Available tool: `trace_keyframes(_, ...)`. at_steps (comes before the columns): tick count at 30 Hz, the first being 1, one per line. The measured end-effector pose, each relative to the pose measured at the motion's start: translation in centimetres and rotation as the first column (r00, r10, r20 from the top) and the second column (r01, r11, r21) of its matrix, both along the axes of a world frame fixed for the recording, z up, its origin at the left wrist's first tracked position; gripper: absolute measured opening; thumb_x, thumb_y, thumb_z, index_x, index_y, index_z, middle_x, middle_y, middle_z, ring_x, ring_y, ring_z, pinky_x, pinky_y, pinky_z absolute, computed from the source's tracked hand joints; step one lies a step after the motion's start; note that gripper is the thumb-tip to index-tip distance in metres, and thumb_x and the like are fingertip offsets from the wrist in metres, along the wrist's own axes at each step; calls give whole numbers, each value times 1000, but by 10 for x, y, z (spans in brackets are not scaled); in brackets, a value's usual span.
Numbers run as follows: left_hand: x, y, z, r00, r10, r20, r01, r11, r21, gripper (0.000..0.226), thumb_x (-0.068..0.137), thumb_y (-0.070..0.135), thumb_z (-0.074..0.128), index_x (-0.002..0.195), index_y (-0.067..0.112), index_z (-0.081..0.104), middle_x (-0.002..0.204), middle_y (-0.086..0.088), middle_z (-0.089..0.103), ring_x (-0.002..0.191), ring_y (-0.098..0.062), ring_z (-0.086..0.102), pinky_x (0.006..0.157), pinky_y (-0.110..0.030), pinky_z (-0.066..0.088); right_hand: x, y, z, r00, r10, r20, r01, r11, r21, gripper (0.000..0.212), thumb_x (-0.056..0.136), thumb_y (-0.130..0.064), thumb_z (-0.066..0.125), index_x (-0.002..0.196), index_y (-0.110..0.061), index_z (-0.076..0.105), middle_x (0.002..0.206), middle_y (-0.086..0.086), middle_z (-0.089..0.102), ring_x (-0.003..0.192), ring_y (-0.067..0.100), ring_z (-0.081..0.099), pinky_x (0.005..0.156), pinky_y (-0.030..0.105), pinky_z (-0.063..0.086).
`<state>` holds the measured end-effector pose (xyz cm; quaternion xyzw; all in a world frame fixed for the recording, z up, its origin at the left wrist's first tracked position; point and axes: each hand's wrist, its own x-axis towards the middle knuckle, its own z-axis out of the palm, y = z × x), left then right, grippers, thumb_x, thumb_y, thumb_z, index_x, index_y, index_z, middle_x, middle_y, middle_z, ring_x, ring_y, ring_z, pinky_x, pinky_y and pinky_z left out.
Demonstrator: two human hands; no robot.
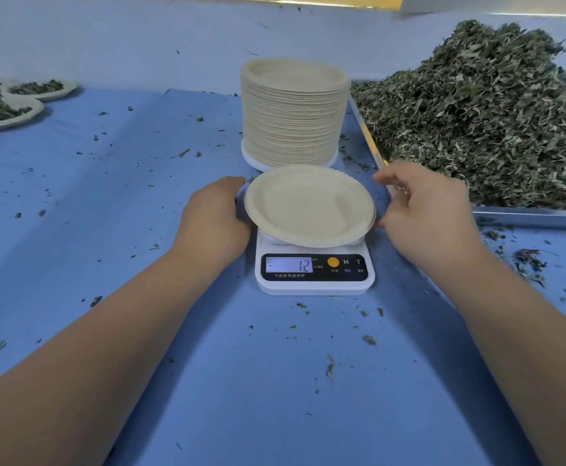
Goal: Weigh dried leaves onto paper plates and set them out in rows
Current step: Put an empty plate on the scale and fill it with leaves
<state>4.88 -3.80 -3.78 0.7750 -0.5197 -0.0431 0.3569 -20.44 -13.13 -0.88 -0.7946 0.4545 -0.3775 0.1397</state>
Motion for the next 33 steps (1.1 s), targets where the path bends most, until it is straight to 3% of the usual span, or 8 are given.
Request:
trace_keyframes(3, -2, 0, 0, 1000, -21, -14, 21, 1000, -6, 16, 89, 1, 47, 86, 7, 62, 69, -3, 57, 67, -23, 44, 58, -32, 35, 0, 6, 3, 1000, -20, 19, 22, 996, -85, 41, 90, 2, 48, 117, -19, 69, 96, -6, 69, 61, -6, 53, 74, 26, 49)
trace_keyframes(5, 1, -2, -2, 998, -10, -56, 9, 1000, -29, 24, 87, -2, 45, 94, 4, 68, 82, -11, 67, 73, -23, 48, 66, -33, 43, 1, 8, 2, 999, -11, 37, 15, 994, -112, 39, 89, 0, 48, 115, -19, 70, 88, -8, 68, 52, -8, 45, 70, 24, 44)
trace_keyframes(9, 8, -2, -1, 932, 112, -346, -156, 982, -102, 51, 85, -8, 46, 119, 18, 73, 113, 11, 72, 106, -3, 65, 99, -29, 52, 0, 8, 2, 996, -16, 87, 26, 992, -121, 36, 89, -1, 47, 109, -18, 72, 75, -22, 57, 55, -9, 51, 60, 19, 37)
trace_keyframes(12, 12, -4, -3, 861, 133, -491, -232, 962, -146, 50, 86, -7, 47, 113, 25, 74, 109, 20, 72, 107, 6, 66, 93, -20, 51, 0, 7, 1, 996, -26, 90, 37, 991, -130, 33, 89, -3, 48, 106, -20, 72, 83, -16, 63, 55, -8, 50, 65, 22, 40)
trace_keyframes(17, 10, -6, -3, 846, 89, -526, -225, 954, -201, 43, 85, -4, 50, 105, 24, 75, 102, 14, 76, 98, 8, 68, 85, -14, 52, 1, 5, 0, 995, -4, 100, 17, 992, -126, 31, 89, -6, 52, 107, -19, 72, 98, -5, 72, 68, 5, 51, 76, 32, 53)
trace_keyframes(26, 9, -7, -3, 822, 57, -567, -200, 960, -194, 35, 88, 1, 54, 97, 26, 76, 100, 9, 77, 96, -2, 72, 97, -33, 57, 0, 1, -2, 994, -12, 107, 24, 994, -110, 31, 88, -4, 51, 106, -19, 72, 97, -6, 73, 84, 12, 60, 84, 38, 55)
trace_keyframes(30, 7, -7, 0, 780, 16, -626, -192, 958, -215, 37, 86, 4, 45, 92, 21, 77, 99, 2, 78, 101, -13, 73, 102, -41, 56, -2, -3, -3, 993, -28, 112, 38, 995, -92, 31, 88, -6, 51, 105, -21, 72, 92, -10, 70, 81, 14, 61, 83, 38, 55)
trace_keyframes(33, 3, -7, 0, 814, -2, -581, -141, 969, -201, 39, 89, 9, 40, 94, 23, 76, 98, 6, 78, 100, -11, 72, 99, -40, 56, -4, -6, -3, 994, -62, 94, 68, 996, -56, 32, 87, -9, 50, 106, -23, 71, 93, -10, 69, 83, 16, 62, 82, 38, 55)
